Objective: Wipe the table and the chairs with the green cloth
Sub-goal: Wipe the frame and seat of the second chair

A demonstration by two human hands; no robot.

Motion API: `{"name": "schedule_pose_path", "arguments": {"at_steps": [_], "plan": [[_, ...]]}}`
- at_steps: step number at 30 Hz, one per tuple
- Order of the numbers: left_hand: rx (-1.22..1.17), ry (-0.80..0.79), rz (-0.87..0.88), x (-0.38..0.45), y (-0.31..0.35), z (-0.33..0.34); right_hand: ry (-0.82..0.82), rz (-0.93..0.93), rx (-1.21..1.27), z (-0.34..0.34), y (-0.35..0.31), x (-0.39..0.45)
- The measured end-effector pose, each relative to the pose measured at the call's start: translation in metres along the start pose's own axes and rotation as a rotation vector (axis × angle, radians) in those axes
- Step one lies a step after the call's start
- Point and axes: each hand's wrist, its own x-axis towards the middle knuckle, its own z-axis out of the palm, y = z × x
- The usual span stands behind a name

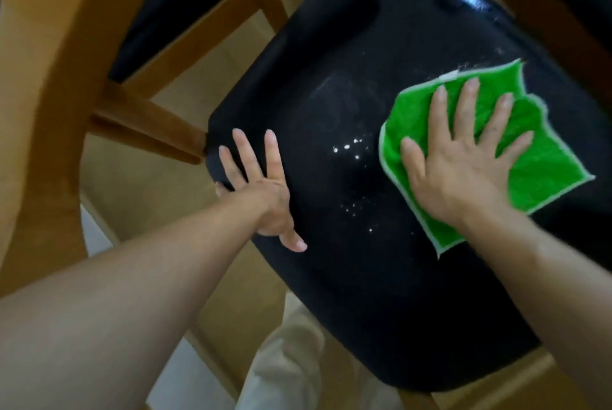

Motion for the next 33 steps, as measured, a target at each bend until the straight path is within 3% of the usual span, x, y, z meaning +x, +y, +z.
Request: {"name": "schedule_pose_path", "arguments": {"at_steps": [5,9,12,16,20,27,33], "plan": [[-0.003,-0.017,0.015,-0.003,-0.001,-0.001,-0.012,-0.328,-0.111,0.033,-0.041,-0.053],[-0.022,-0.030,0.014,0.002,-0.002,0.001,0.051,-0.510,-0.152,0.030,-0.033,-0.029],[-0.026,-0.043,0.017,0.004,-0.001,0.001,0.119,-0.491,-0.174,0.009,-0.027,0.019],[-0.023,-0.065,0.001,0.006,0.000,0.002,0.176,-0.285,-0.100,-0.016,-0.037,0.086],[-0.025,-0.085,-0.002,0.007,-0.001,0.001,0.170,-0.150,-0.038,-0.018,-0.062,0.087],[-0.055,-0.108,0.015,0.008,-0.003,0.002,0.122,-0.532,-0.122,0.044,-0.058,-0.046],[-0.078,-0.073,0.019,0.014,-0.001,0.005,0.075,-0.665,-0.159,0.066,-0.034,-0.084]]}}
